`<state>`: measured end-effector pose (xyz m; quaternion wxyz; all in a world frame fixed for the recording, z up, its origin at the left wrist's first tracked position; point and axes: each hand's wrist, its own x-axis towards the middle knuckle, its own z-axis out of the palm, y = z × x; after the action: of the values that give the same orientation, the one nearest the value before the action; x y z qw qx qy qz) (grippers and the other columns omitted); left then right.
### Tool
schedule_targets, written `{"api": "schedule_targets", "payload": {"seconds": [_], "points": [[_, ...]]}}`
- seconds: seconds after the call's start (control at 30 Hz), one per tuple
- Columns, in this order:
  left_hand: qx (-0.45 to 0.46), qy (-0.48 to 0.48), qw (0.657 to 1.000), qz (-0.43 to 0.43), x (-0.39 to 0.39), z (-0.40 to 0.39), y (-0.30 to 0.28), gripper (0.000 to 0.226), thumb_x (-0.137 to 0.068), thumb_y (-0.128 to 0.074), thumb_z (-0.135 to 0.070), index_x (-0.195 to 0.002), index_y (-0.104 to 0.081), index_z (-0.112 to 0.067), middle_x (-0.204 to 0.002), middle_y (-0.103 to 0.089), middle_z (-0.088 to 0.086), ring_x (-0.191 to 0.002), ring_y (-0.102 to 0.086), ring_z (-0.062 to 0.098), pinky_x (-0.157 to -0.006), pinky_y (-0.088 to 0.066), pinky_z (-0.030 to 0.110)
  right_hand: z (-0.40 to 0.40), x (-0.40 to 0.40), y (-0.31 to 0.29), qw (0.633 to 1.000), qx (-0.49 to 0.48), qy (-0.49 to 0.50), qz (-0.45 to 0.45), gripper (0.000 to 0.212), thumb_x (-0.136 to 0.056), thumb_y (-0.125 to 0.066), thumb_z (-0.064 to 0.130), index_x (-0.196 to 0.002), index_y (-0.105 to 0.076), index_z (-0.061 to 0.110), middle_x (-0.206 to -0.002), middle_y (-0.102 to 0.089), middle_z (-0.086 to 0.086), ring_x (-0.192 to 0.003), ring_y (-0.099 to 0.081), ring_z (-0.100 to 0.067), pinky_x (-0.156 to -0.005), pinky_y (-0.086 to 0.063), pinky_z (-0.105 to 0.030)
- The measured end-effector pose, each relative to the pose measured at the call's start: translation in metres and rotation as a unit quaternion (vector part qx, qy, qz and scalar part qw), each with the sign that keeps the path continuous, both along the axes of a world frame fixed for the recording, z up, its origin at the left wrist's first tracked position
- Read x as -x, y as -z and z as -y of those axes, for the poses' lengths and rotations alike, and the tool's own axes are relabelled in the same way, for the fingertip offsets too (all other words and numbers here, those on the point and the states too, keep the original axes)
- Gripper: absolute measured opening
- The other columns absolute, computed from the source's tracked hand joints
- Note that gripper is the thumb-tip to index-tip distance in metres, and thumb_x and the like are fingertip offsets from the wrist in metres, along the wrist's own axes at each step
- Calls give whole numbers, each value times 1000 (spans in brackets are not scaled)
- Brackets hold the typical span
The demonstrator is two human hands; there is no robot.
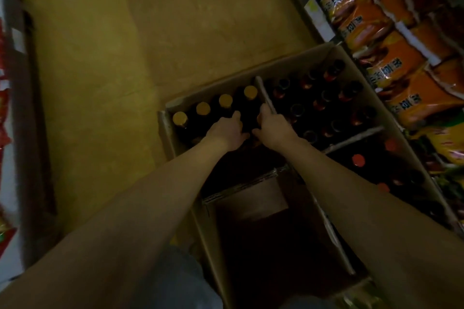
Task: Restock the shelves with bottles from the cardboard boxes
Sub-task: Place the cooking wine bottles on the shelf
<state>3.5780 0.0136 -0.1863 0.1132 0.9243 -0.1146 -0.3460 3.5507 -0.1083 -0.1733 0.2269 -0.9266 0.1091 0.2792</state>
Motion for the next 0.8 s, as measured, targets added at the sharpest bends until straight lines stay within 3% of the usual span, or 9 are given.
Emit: {"api": "schedule_targets", "payload": {"seconds": [0.1,0.17,0.27,0.37,0.47,0.63,0.73,0.8], "points": [[13,13,998,57,8,0,7,47,-100,-44,-27,-141,-27,-13,-115,-59,18,-99,-60,34,-67,-44,37,-9,6,13,999,52,-2,-8,51,-98,-48,29,-140,-24,13,-126,-53,-20,-111,-54,-37,-80,-48,-42],[8,24,997,76,13,-1,2,37,-100,-43,-24,-134,-32,-13,-108,-61,17,-92,-61,33,-63,-42,36,-14,13,18,994,108,-29,-7,48,-98,-47,22,-139,-24,13,-124,-55,-20,-110,-55,-36,-82,-49,-44],[-5,19,995,96,19,-2,-8,33,-100,-43,-24,-129,-34,-14,-102,-61,15,-83,-59,29,-59,-40,35,-13,20,15,992,119,-28,21,37,-98,-43,15,-132,-30,11,-115,-59,-19,-100,-58,-34,-67,-42,-36],[-23,25,993,115,21,-2,-35,29,-100,-40,-27,-125,-35,-14,-100,-60,14,-82,-58,30,-59,-37,36,-9,26,-13,992,103,-17,65,24,-101,-38,22,-121,-36,10,-104,-61,-17,-89,-58,-32,-61,-34,-34],[-28,50,989,137,26,-8,-80,31,-101,-39,-28,-128,-34,-14,-104,-61,16,-92,-60,37,-61,-36,36,-7,34,-61,989,98,-37,102,28,-101,-37,29,-122,-39,10,-98,-64,-15,-78,-57,-30,-58,-33,-33],[-20,56,984,168,44,-10,-194,34,-100,-39,-31,-131,-35,-16,-108,-60,18,-96,-58,37,-65,-36,35,1,55,-171,986,90,-68,127,29,-100,-39,32,-124,-43,15,-89,-61,-10,-78,-56,-30,-58,-34,-34],[-20,43,984,174,56,-9,-281,30,-100,-40,-31,-123,-37,-14,-99,-58,16,-87,-55,34,-64,-33,34,8,71,-256,983,100,-82,132,27,-100,-38,33,-120,-42,16,-72,-48,-2,-70,-50,-27,-57,-35,-33],[-14,34,982,185,68,-8,-342,27,-99,-41,-31,-119,-39,-14,-92,-56,14,-76,-47,29,-63,-33,34,13,85,-319,979,100,-98,151,25,-99,-40,33,-117,-42,15,-72,-50,-3,-74,-55,-30,-58,-35,-32]]}}
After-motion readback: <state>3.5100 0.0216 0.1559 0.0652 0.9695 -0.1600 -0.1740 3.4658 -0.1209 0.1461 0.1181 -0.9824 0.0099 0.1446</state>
